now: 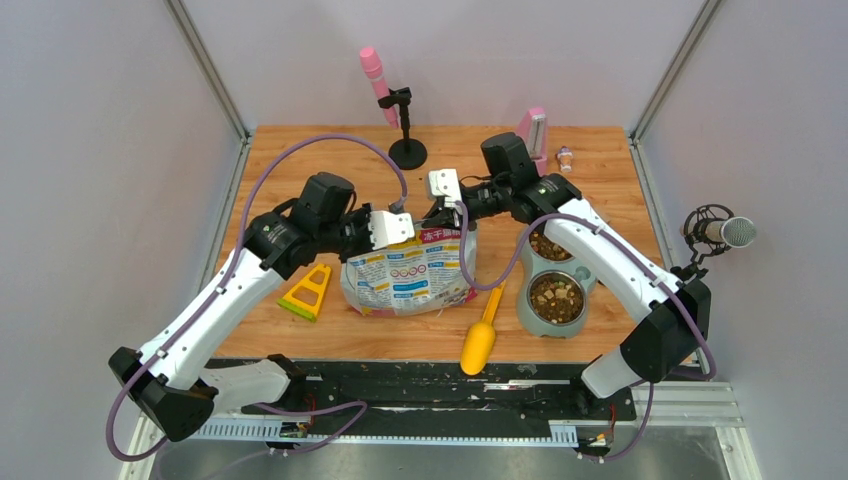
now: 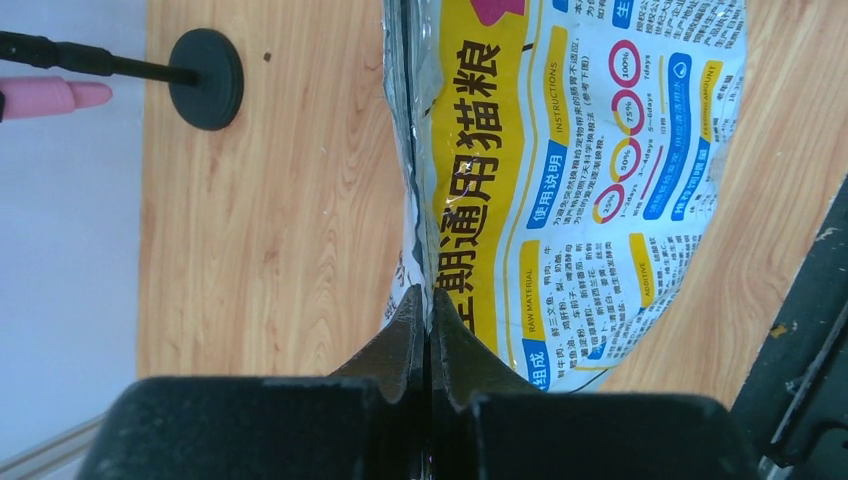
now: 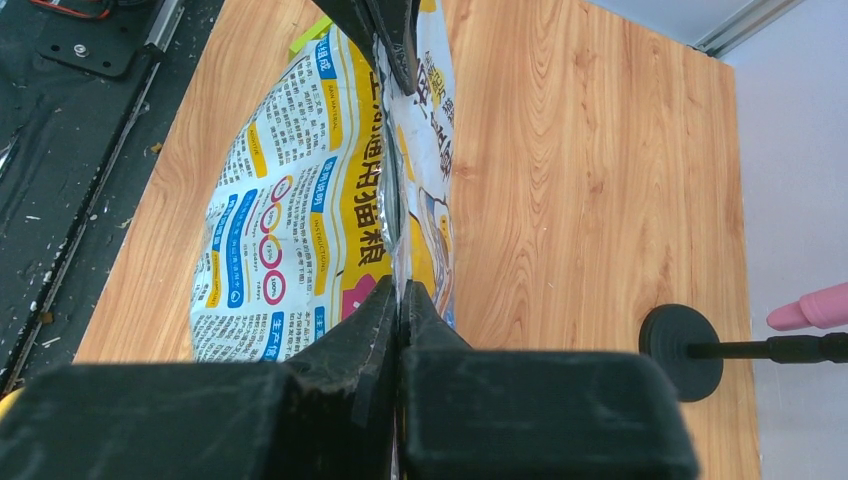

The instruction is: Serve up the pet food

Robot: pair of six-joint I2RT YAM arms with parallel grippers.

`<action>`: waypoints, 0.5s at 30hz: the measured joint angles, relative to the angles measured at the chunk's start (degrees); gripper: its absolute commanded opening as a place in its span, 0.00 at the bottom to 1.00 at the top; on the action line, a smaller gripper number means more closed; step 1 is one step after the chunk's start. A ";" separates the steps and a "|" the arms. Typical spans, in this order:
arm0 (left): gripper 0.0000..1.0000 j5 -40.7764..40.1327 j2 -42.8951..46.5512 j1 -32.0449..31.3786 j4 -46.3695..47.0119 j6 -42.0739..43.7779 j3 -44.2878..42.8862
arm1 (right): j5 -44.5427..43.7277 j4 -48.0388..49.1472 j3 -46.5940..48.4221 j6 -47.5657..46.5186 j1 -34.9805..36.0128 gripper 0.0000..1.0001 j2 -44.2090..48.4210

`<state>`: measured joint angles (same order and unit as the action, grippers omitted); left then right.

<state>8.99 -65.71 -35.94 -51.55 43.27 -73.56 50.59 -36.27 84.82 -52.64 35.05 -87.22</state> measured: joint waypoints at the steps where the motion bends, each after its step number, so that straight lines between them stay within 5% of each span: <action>1: 0.00 0.39 0.00 0.11 -0.15 -0.31 -0.07 | 0.00 0.00 0.00 -0.02 0.09 0.21 0.00; 10: 0.00 2.60 -0.61 0.46 -2.60 -3.69 -1.97 | 0.09 -1.05 1.27 -1.95 3.28 0.31 -0.57; 15: 0.00 2.95 -1.09 0.55 -2.91 -4.66 -2.56 | 0.07 -0.96 3.10 -2.51 4.33 0.02 -2.03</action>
<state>11.94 -66.81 -35.40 -54.46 38.61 -76.12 50.65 -37.23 87.92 -55.16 39.38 -89.25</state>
